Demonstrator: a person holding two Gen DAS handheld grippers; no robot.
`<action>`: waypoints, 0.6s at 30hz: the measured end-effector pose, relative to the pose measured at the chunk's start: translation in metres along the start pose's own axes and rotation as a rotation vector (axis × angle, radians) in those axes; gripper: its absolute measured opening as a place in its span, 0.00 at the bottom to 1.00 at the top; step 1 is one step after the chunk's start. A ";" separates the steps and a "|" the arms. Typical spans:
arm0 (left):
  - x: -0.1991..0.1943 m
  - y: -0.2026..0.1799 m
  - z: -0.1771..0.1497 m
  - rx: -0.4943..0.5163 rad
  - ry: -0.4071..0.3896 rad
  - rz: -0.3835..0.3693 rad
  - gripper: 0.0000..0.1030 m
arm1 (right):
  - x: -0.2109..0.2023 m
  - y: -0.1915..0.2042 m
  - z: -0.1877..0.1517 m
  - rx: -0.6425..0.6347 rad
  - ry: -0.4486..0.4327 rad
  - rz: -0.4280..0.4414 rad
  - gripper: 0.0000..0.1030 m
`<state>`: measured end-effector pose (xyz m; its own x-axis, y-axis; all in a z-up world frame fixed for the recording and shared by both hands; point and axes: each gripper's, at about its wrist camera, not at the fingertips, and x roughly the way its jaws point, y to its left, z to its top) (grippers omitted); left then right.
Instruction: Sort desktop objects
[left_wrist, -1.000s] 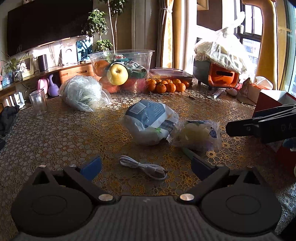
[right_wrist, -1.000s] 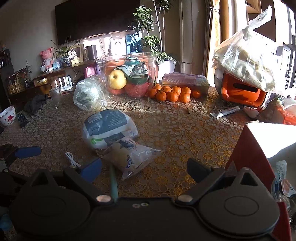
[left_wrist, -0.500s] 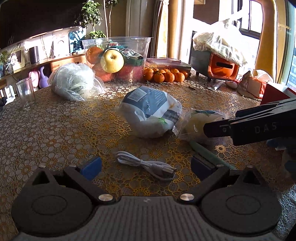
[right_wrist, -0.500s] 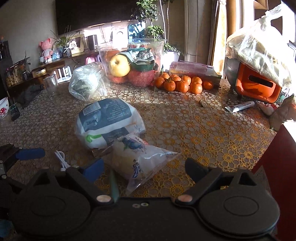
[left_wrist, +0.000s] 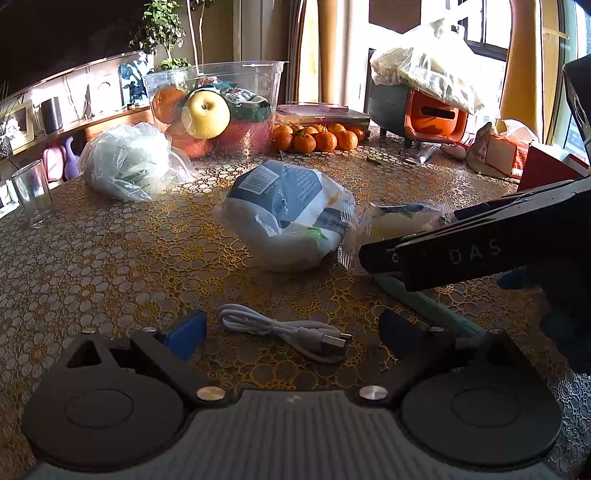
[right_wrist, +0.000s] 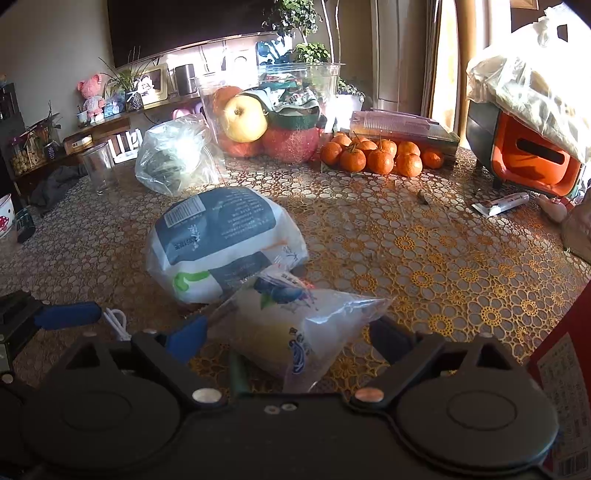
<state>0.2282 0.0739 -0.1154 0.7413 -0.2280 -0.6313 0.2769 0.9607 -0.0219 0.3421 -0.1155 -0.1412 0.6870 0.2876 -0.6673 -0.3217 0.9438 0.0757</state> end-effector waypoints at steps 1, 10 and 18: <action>0.001 0.000 0.000 0.002 0.000 0.008 0.91 | 0.000 0.000 0.000 0.000 0.001 0.001 0.92; -0.002 -0.004 -0.002 0.013 -0.019 0.027 0.75 | 0.001 0.000 -0.002 -0.001 0.011 0.017 0.78; -0.003 -0.004 -0.001 0.007 -0.026 0.031 0.73 | -0.001 -0.002 -0.003 0.007 0.001 0.043 0.60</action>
<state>0.2243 0.0711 -0.1146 0.7652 -0.2021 -0.6113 0.2578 0.9662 0.0033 0.3400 -0.1178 -0.1426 0.6719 0.3273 -0.6644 -0.3461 0.9318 0.1091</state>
